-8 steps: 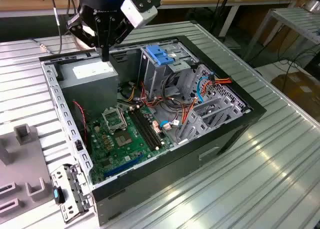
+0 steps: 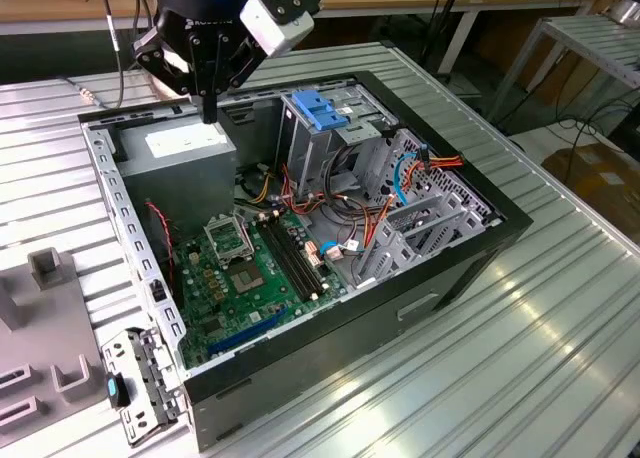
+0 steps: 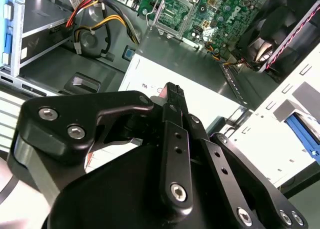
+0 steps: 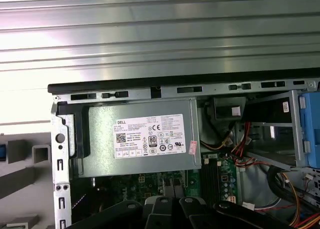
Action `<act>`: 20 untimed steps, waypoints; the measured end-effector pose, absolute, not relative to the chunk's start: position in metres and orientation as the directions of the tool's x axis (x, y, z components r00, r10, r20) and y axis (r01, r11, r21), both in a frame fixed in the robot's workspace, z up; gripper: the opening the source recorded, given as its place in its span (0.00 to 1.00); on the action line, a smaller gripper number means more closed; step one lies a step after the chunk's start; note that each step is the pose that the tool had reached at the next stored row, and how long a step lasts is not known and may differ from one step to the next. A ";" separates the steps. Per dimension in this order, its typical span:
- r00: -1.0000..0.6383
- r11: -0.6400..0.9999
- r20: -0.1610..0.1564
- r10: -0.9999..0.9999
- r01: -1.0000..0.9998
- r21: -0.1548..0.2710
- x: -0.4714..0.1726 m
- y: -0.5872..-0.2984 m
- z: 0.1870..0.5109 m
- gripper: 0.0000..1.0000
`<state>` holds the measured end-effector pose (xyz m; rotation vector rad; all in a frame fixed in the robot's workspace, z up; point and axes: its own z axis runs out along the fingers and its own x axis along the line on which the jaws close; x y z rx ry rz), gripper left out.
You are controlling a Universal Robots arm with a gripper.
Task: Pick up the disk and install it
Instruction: 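Reach for the disk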
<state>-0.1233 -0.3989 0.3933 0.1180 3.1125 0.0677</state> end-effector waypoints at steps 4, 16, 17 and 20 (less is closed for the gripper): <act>-0.997 0.996 -0.024 0.076 0.075 0.044 -0.124 -0.399 0.393 0.11; -0.997 0.996 -0.024 0.076 0.075 0.044 -0.128 -0.399 0.393 0.11; -0.997 0.996 -0.024 0.076 0.075 0.044 -0.128 -0.399 0.393 0.11; -0.997 0.996 -0.024 0.076 0.075 0.044 -0.129 -0.399 0.393 0.11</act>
